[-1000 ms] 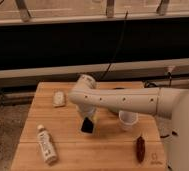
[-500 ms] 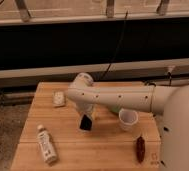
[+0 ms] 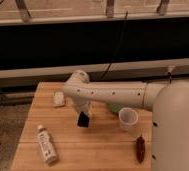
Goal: Place the eraser on the white sponge
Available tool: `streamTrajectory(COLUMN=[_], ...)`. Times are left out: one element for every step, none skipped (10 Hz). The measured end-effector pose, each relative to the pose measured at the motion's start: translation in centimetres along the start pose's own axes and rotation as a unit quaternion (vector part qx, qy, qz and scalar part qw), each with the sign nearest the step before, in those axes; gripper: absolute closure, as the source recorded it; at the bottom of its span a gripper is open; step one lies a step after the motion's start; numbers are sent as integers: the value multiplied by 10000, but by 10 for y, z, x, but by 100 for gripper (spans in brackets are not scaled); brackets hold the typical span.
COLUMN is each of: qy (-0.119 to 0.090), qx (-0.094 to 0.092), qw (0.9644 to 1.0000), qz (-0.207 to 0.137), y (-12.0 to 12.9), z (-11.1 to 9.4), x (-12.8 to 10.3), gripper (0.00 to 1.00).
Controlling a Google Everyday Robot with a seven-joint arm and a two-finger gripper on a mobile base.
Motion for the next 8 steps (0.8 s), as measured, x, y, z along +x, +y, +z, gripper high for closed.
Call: streamTrajectory(qy=[0, 12, 19, 41, 37, 41, 45, 52], qx=[4, 8, 6, 8, 23, 31, 43, 52], qw=[10000, 10000, 9999, 9999, 9998, 9997, 9995, 9994], qz=[-39, -84, -104, -135, -191, -240, -305, -340], y=[-5, -12, -14, -17, -25, -30, -37, -41], z=[0, 0, -1, 0, -2, -3, -4, -6], x=[3, 8, 10, 14, 18, 21, 29, 36], gripper=[100, 100, 100, 100, 100, 100, 100, 100])
